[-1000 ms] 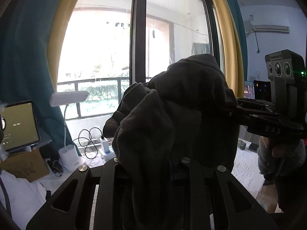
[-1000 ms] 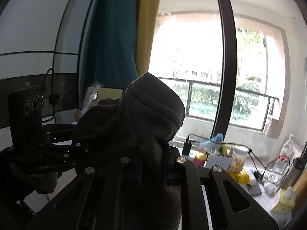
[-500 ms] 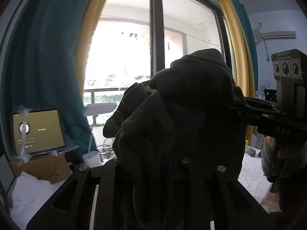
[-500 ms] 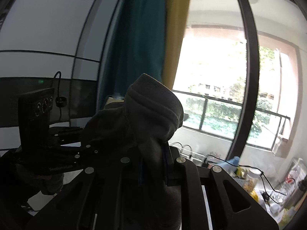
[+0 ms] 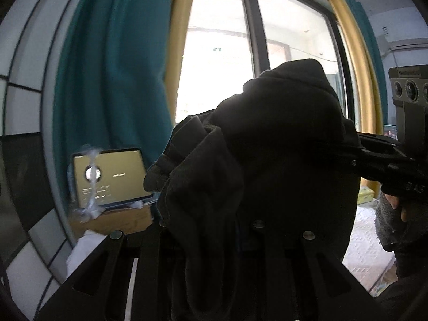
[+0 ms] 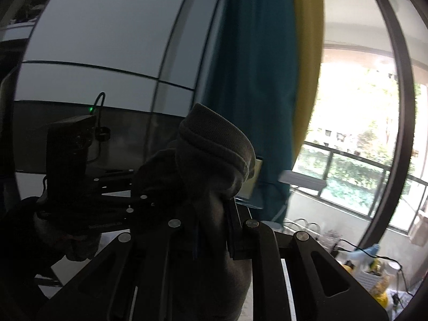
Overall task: Fold small clothes
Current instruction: 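Carry the held shirt with both tools toward the white cloth pile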
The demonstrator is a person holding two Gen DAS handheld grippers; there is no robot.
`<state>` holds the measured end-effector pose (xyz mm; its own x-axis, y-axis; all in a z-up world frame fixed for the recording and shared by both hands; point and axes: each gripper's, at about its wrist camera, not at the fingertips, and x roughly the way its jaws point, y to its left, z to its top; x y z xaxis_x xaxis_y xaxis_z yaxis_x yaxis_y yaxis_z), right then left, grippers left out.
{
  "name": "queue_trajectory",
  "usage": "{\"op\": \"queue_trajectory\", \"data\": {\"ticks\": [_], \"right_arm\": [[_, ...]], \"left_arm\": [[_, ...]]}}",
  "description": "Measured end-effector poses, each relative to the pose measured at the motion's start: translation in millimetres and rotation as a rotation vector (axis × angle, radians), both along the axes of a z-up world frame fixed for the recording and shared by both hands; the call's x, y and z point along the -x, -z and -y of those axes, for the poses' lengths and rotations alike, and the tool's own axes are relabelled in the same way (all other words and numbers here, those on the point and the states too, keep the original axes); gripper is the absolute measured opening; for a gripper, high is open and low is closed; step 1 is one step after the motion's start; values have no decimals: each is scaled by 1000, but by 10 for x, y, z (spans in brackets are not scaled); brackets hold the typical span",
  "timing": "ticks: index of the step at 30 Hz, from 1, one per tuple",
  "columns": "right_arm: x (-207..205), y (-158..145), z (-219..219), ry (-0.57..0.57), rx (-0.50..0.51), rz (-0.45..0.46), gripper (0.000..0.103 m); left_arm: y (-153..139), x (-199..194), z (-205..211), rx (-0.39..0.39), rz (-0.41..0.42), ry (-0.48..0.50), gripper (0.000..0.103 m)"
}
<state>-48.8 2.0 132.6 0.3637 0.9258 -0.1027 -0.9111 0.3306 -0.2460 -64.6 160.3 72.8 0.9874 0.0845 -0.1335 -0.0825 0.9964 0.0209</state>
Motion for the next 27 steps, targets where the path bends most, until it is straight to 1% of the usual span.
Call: {"op": "queue_trajectory", "data": {"ticks": [3, 5, 11, 14, 18, 23, 27], "right_arm": [[107, 21, -94, -37, 15, -7, 17], [142, 54, -150, -59, 26, -31, 17], [-27, 185, -278, -50, 60, -88, 17], [-167, 246, -323, -22, 69, -116, 17], [-355, 359, -320, 21, 73, -145, 17], [-666, 486, -399, 69, 76, -200, 17], [-901, 617, -506, 96, 109, -236, 17]], "left_arm": [[15, 64, -103, 13, -23, -18, 22], [50, 73, -161, 28, -46, -22, 22], [211, 23, -264, 51, -116, -31, 22], [270, -68, -311, 64, -135, -26, 22], [345, -251, -341, 56, -149, -14, 22], [452, -589, -434, 61, -195, 23, 22], [570, -811, -537, 76, -237, 44, 22]]}}
